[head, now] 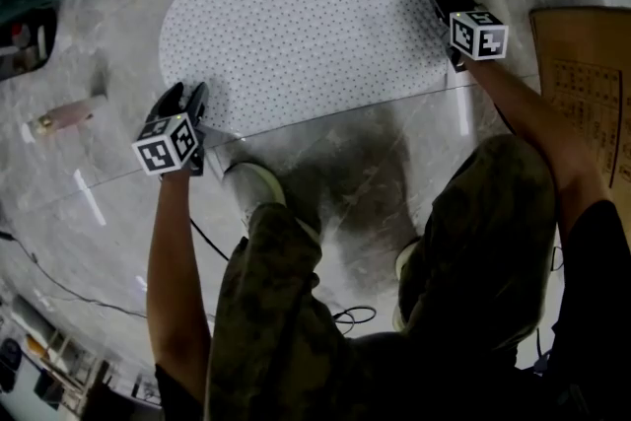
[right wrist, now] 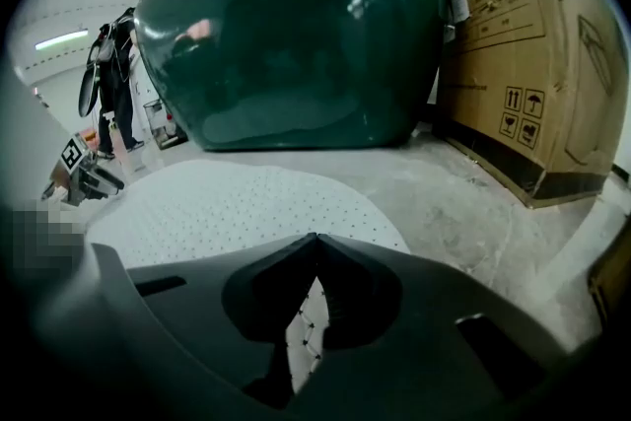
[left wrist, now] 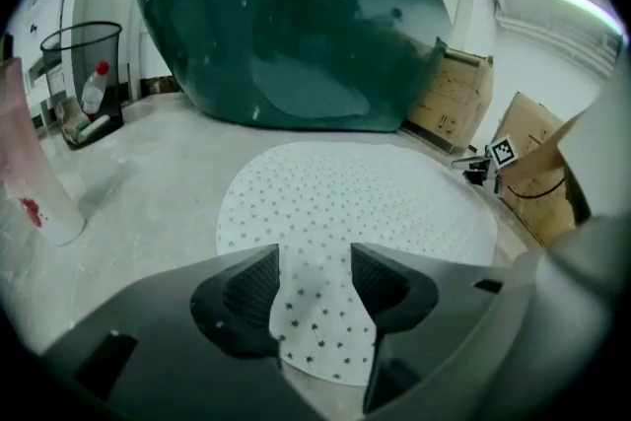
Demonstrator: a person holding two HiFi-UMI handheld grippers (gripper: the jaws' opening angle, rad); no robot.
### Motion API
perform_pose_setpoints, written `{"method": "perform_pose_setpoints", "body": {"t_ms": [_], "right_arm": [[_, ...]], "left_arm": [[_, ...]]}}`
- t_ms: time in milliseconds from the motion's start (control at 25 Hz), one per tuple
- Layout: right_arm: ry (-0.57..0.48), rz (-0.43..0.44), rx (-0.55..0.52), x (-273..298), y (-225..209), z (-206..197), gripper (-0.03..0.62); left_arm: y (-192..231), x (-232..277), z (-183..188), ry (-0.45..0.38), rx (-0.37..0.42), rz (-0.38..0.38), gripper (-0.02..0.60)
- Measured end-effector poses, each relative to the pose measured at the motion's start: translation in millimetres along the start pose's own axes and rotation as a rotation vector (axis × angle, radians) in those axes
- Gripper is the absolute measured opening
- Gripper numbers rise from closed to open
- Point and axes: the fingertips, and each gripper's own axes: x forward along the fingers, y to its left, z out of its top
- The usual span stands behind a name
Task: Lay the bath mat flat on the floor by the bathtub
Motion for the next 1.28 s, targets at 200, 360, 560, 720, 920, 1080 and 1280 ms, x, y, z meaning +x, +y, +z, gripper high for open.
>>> {"method": "perform_pose_setpoints", "body": {"t_ms": [200,360,560,720,920,1080,1280], "right_arm": [[-0.040,0.036,0.095,-14.7,8.7,20.6,0.023],[-0.077,0.096,0.066,-30.5,36.3,51.0,0.023],[-0.198,0.237,0.029,-71.7,78.3,106.8,0.023],[-0.311,0.257,0.021,-103.2,77.5,148.9,0.022],[-0.325,0.220,0.083,-120.8,73.7,161.0,0.021],[-0.296,0.120,0.145,-126.3,74.2,162.5,0.021],[-0.223,0.077,0.182,-156.2,97.9,168.3,0.023]], "left_arm": [[-11.8,-35.5,45.0,-0.162,-0.061,-0.053,0.228],[-37.6,-62.9,76.1,-0.244,-0.097,-0.104,0.177],[-74.3,-89.0,103.0,-0.337,-0.153,-0.131,0.044],[-98.2,-91.0,129.5,-0.387,-0.132,-0.163,0.020],[-94.7,-99.3,163.5,-0.487,-0.095,-0.150,0.020],[-87.5,-115.0,190.3,-0.509,-0.092,-0.118,0.020],[-125.3,-149.3,221.0,-0.443,0.008,-0.143,0.020]]}}
